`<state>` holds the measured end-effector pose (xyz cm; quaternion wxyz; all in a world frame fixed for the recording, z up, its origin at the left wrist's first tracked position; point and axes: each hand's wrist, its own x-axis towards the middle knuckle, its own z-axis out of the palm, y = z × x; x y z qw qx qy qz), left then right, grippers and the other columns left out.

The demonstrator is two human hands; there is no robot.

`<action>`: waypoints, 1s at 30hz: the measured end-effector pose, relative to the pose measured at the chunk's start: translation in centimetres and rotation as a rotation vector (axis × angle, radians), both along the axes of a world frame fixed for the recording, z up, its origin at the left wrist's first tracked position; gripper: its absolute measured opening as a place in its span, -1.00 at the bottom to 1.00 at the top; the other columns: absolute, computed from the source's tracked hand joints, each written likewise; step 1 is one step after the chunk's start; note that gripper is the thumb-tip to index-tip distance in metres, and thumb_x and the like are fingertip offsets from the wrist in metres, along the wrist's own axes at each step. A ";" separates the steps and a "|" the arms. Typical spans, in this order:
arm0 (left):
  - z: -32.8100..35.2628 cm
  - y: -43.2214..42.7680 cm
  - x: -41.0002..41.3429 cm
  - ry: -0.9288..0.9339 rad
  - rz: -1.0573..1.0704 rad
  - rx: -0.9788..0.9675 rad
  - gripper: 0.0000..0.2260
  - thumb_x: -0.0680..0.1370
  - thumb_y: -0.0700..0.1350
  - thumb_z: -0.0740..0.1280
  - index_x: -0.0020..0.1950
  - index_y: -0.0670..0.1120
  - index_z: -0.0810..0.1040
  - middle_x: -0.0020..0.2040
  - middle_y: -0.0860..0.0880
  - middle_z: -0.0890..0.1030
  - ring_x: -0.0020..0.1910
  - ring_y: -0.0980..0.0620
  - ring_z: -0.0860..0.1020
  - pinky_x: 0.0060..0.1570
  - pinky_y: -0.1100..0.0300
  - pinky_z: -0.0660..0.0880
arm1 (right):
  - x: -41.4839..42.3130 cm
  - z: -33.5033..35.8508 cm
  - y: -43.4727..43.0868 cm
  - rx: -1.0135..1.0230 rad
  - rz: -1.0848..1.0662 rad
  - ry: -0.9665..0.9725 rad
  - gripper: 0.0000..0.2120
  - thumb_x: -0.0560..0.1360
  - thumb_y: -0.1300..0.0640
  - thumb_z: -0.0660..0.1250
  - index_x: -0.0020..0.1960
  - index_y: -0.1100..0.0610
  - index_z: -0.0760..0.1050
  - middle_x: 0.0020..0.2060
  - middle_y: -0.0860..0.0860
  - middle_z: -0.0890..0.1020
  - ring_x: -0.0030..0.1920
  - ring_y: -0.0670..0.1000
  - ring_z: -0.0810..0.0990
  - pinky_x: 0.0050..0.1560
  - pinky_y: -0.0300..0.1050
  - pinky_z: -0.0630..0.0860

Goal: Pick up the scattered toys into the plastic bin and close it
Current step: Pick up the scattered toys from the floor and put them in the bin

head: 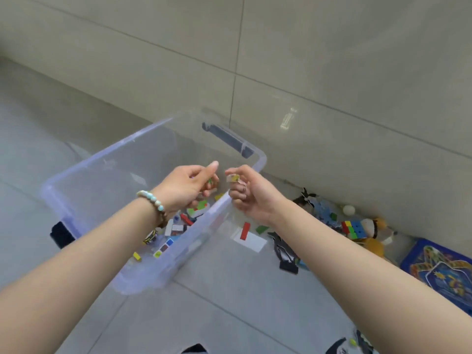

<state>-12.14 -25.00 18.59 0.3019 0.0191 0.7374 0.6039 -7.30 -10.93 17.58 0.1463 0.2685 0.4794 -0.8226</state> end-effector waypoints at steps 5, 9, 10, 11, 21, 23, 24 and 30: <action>-3.4 -5.0 -1.7 -0.414 0.265 0.097 -0.82 0.62 -0.26 0.12 -0.13 -0.24 0.44 -0.17 -0.14 0.46 -0.28 0.05 0.48 -0.16 0.21 0.58 | -2.2 -1.5 -5.1 0.069 0.091 -0.188 -0.81 0.60 0.19 0.09 -0.04 0.23 0.45 -0.32 0.08 0.58 -0.27 -0.03 0.59 -0.27 -0.28 0.53; -4.9 -6.8 -2.2 -0.514 0.353 0.156 -0.84 0.63 -0.26 0.11 0.17 -0.23 0.40 0.05 -0.16 0.43 0.00 -0.04 0.46 0.13 -0.03 0.48 | -2.7 -1.5 -4.6 -0.045 0.104 -0.211 -0.51 0.62 0.05 0.10 0.50 0.16 0.12 0.43 0.24 0.25 0.39 0.21 0.33 0.24 0.08 0.41; -4.7 -7.2 -2.3 -0.508 0.337 0.147 -0.74 0.64 -0.22 0.08 0.31 -0.21 0.34 0.20 -0.17 0.42 0.16 -0.09 0.44 0.20 -0.07 0.43 | -2.6 -1.2 -4.4 -0.058 0.115 -0.209 -0.48 0.62 0.03 0.09 0.52 0.13 0.06 0.47 0.24 0.16 0.43 0.23 0.25 0.30 0.11 0.36; -4.3 -7.4 -2.3 -0.495 0.300 0.137 -0.66 0.65 -0.18 0.06 0.43 -0.17 0.26 0.36 -0.16 0.36 0.35 -0.12 0.34 0.27 -0.10 0.36 | -2.5 -0.7 -4.3 -0.052 0.120 -0.205 -0.48 0.62 0.03 0.09 0.53 0.11 0.04 0.49 0.23 0.11 0.46 0.24 0.20 0.34 0.13 0.31; 2.2 -2.6 0.7 -0.250 -0.039 0.192 -0.65 0.60 -0.08 0.20 0.39 -0.08 0.35 0.38 -0.05 0.43 0.33 -0.06 0.42 0.24 0.07 0.41 | 4.4 2.5 4.1 0.273 0.013 -0.158 -0.68 0.59 0.15 0.18 0.33 0.18 0.37 0.34 0.12 0.40 0.22 0.14 0.48 0.26 0.04 0.43; 1.8 0.0 2.1 -0.283 -0.121 0.205 -0.65 0.61 -0.05 0.18 0.38 -0.09 0.35 0.36 -0.05 0.46 0.26 -0.05 0.47 0.22 0.08 0.43 | 6.6 1.7 6.3 0.311 0.023 -0.178 -0.64 0.60 0.09 0.17 0.37 0.13 0.35 0.35 0.10 0.40 0.26 0.13 0.45 0.29 0.04 0.40; 1.2 1.4 2.9 -0.310 -0.160 0.190 -0.64 0.61 -0.01 0.17 0.39 -0.08 0.35 0.36 -0.06 0.46 0.24 -0.04 0.48 0.21 0.08 0.44 | 7.5 1.1 7.2 0.315 0.041 -0.185 -0.66 0.60 0.05 0.16 0.34 0.12 0.37 0.33 0.09 0.41 0.25 0.12 0.46 0.27 0.03 0.41; -5.0 6.5 4.9 -0.570 -0.097 0.104 -0.18 0.41 0.46 0.00 0.54 0.05 -0.05 0.54 -0.04 0.11 0.50 -0.10 0.14 0.40 -0.10 0.17 | 8.7 -4.3 10.4 0.315 0.049 -0.254 -0.67 0.61 -0.06 0.10 0.28 0.06 0.40 0.33 0.04 0.43 0.21 0.07 0.46 0.20 -0.04 0.40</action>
